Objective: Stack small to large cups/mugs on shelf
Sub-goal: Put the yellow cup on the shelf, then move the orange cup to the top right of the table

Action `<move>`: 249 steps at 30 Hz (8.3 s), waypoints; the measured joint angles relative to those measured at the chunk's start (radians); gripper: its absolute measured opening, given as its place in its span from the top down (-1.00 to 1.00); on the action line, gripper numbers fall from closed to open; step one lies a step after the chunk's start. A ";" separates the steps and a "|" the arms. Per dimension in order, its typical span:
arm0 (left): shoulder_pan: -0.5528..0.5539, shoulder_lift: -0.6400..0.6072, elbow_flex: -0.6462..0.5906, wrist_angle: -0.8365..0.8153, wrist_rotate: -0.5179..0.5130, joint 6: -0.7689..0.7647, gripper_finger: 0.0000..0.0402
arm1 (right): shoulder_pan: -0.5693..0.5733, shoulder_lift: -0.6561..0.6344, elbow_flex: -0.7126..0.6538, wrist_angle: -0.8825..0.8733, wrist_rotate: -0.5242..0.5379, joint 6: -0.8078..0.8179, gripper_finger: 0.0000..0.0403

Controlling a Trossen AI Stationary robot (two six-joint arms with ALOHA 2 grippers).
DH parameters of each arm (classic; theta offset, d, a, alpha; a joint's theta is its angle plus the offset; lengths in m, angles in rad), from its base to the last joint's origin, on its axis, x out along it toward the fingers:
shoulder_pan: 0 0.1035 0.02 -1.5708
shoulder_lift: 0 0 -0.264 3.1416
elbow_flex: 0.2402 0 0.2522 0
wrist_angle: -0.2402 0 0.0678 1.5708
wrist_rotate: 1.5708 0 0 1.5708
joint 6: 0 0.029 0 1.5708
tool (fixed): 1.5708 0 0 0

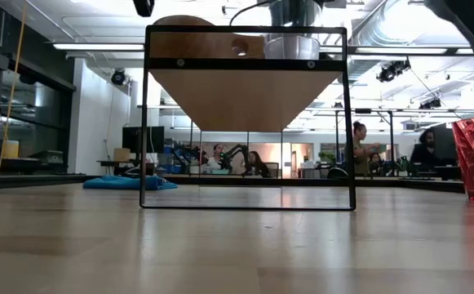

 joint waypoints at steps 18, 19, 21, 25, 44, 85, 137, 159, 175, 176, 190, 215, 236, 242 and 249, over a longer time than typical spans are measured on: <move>0.000 0.000 0.000 0.000 0.000 0.002 -0.03 | 0.000 0.060 0.025 0.029 -0.012 0.024 1.00; 0.000 0.000 0.000 0.000 0.000 0.002 -0.03 | 0.000 0.060 0.025 0.031 -0.012 0.029 1.00; 0.000 0.000 0.000 0.000 0.000 0.002 -0.03 | 0.000 0.060 0.025 0.033 -0.012 0.030 1.00; 0.000 0.000 0.000 0.000 0.000 0.002 -0.03 | 0.000 0.060 0.025 0.049 -0.013 0.029 1.00; 0.000 0.000 0.000 0.001 0.000 -0.010 -0.03 | 0.000 0.060 0.024 0.094 -0.013 0.033 1.00; 0.000 0.000 0.000 0.001 0.000 -0.021 -0.03 | -0.005 0.080 0.023 0.097 0.012 0.031 1.00; 0.000 0.000 0.000 0.001 -0.008 -0.021 -0.03 | -0.016 0.044 0.024 0.292 -0.038 0.055 0.26; 0.000 0.001 0.000 0.000 -0.008 -0.020 -0.03 | -0.033 -0.272 0.024 -0.011 -0.094 -0.274 0.26; 0.000 0.001 0.000 -0.001 -0.007 0.002 -0.03 | 0.108 -0.979 -0.966 0.537 -0.227 -0.035 0.26; 0.000 0.001 0.000 -0.004 -0.008 0.021 -0.03 | 0.122 -1.019 -1.020 0.612 -0.228 -0.018 0.26; 0.000 0.001 0.000 -0.036 -0.083 0.227 -0.03 | 0.213 -1.209 -1.354 1.146 -0.222 -0.130 0.26; 0.000 0.001 0.000 -0.035 -0.088 0.242 -0.03 | 0.469 -0.951 -1.145 0.174 -0.140 0.114 0.26; 0.000 0.000 0.000 -0.035 -0.088 0.242 -0.03 | 0.835 -0.964 -1.467 0.165 0.063 0.422 -0.29; 0.000 0.000 0.000 -0.035 -0.093 0.242 -0.03 | 0.833 -0.953 -1.465 0.176 0.128 0.428 -0.26; 0.000 0.000 0.000 -0.036 -0.093 0.242 -0.03 | 0.833 -0.930 -1.465 0.173 0.106 0.476 -0.07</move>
